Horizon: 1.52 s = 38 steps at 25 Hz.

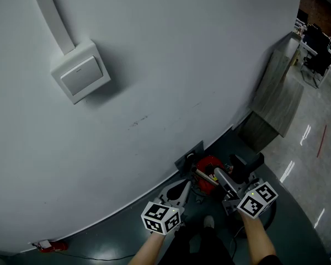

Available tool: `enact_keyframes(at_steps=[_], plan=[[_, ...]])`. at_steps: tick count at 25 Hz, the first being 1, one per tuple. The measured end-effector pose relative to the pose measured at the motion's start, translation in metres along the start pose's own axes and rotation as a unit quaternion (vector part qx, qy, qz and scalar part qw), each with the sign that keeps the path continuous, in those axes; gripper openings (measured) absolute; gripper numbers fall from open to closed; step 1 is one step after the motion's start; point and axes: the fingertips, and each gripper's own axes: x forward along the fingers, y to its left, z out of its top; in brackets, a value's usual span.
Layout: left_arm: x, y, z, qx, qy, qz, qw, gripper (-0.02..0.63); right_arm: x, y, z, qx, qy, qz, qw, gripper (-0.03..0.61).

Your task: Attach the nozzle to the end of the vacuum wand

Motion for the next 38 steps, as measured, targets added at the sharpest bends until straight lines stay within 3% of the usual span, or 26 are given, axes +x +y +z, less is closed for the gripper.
enact_keyframes(at_steps=[7,17,38], plan=[[0.009,0.01,-0.01,-0.022,-0.01,0.029,0.9993,0.005,0.01,-0.016,0.003,0.005,0.004,0.018,1.0,0.328],[0.024,0.046,-0.052,-0.065,-0.02,0.07,0.9952,0.005,0.041,-0.04,-0.014,0.004,0.011,0.041,0.999,0.328],[0.064,0.096,-0.134,-0.123,-0.042,0.099,0.9866,0.006,0.085,-0.073,-0.059,0.002,0.019,0.063,0.998,0.328]])
